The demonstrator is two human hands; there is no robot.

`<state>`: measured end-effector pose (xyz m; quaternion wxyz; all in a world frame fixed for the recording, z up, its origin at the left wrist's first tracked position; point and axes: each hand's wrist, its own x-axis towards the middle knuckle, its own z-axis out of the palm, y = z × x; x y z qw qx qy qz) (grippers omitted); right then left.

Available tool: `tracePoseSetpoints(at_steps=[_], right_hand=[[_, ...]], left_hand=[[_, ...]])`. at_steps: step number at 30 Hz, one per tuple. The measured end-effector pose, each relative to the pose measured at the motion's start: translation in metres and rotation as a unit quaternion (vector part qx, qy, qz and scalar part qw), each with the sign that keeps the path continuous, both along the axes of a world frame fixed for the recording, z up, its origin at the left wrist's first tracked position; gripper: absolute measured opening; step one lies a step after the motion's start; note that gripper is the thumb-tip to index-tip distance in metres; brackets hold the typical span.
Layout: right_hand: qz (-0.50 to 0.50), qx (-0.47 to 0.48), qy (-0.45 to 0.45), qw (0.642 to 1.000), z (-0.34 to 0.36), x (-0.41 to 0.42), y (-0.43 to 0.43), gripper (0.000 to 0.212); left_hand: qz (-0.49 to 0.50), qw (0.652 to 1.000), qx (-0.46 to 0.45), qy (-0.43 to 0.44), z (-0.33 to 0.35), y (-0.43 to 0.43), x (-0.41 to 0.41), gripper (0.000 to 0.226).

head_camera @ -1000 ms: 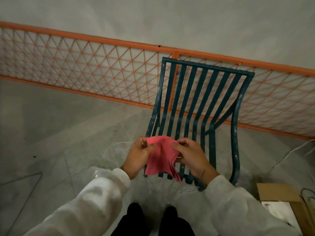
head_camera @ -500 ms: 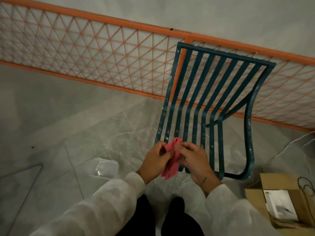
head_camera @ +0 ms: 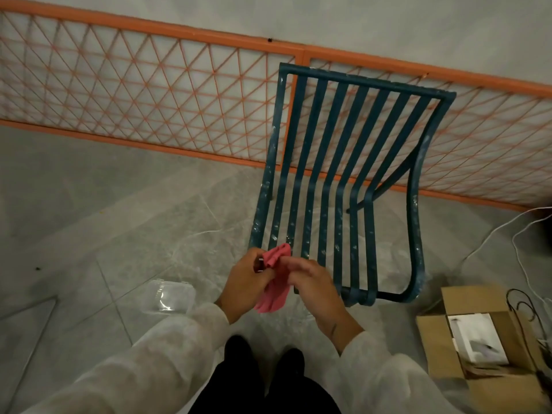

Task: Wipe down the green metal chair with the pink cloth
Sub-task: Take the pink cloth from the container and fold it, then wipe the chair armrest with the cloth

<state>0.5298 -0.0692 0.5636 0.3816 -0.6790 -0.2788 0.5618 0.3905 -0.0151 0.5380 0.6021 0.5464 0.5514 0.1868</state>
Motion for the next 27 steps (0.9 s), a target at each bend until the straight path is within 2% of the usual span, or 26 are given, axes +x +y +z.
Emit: tracePoseSetpoints(at_steps=[2,3,6,9,15,20,25,27], right_hand=[[0.067,0.004,-0.095,0.993,-0.012,0.010,-0.014,0.045],[0.079,-0.004,-0.119,0.990,-0.020,0.018,-0.023,0.053],[0.078,0.008,-0.101,0.992,-0.041,0.030,-0.046,0.080],[0.082,0.017,-0.119,0.989,-0.058,0.040,-0.054,0.089],[0.097,-0.014,-0.089,0.991,-0.104,0.048,-0.067,0.069],[0.091,-0.073,0.001,0.993,-0.130,0.047,-0.050,0.045],[0.112,-0.076,-0.006,0.991,-0.171,0.048,-0.022,0.036],[0.120,-0.061,-0.030,0.990,-0.192,0.049,-0.009,0.033]], left_hand=[[0.025,0.998,-0.048,-0.013,-0.004,-0.004,0.011,0.011],[0.048,0.995,-0.079,-0.030,-0.005,-0.009,0.021,0.011],[0.108,0.973,-0.178,-0.098,-0.007,-0.021,0.048,0.018],[0.139,0.956,-0.226,-0.123,-0.022,-0.033,0.065,0.022],[0.136,0.952,-0.259,-0.094,-0.062,-0.044,0.066,0.027],[0.137,0.952,-0.267,-0.066,-0.106,-0.047,0.043,0.035],[0.153,0.959,-0.239,0.001,-0.163,-0.037,0.018,0.028],[0.116,0.974,-0.185,0.059,-0.189,-0.030,0.012,0.030]])
